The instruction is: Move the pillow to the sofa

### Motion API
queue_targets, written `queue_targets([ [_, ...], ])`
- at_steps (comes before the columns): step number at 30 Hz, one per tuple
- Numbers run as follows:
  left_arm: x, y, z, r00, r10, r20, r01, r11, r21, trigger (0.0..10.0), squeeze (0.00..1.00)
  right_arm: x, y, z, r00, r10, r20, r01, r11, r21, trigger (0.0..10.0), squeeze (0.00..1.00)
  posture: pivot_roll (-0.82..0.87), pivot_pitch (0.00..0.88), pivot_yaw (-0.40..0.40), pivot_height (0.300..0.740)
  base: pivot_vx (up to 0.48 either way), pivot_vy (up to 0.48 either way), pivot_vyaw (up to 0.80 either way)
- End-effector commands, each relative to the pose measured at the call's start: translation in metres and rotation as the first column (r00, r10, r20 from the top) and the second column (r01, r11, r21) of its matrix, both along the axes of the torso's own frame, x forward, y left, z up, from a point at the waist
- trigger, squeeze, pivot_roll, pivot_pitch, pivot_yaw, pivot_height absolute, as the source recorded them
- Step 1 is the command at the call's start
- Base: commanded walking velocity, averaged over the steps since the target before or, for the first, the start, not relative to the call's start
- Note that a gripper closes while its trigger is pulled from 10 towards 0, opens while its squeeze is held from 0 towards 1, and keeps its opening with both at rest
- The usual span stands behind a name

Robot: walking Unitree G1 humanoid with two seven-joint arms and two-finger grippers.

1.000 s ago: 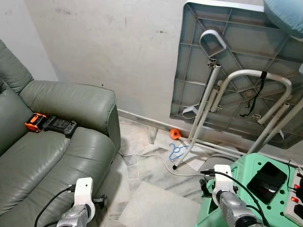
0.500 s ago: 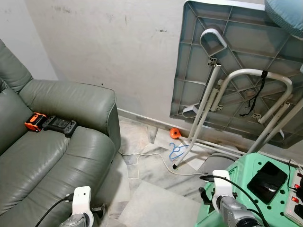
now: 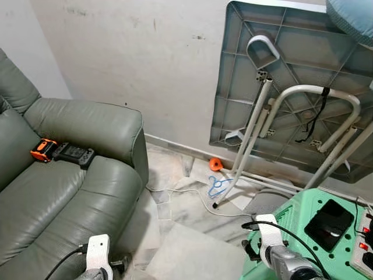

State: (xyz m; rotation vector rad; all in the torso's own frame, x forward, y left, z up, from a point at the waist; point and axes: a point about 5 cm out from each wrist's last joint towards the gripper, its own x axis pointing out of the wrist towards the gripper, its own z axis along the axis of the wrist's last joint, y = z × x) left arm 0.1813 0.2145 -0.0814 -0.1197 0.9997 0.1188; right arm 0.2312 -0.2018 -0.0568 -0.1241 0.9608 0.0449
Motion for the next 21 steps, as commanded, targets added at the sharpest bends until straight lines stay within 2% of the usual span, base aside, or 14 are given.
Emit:
queue_targets([
  [1,-0.0032,0.0035,-0.001,1.0,0.007,-0.016,-0.007,1.0,0.012,10.0,0.0,0.0044,-0.0005,0.003,1.0,0.005,0.004,-0.005,1.0,-0.002,10.0,0.0,0.0,0.0,-0.007,0.74,0.0,0.0,0.0],
  [21,-0.0034,0.0034,-0.0011,1.0,0.008,-0.017,-0.008,1.0,0.012,10.0,0.0,0.0045,-0.0008,0.003,1.0,0.014,-0.002,-0.014,1.0,-0.011,10.0,0.0,0.0,0.0,-0.007,0.74,0.0,0.0,0.0],
])
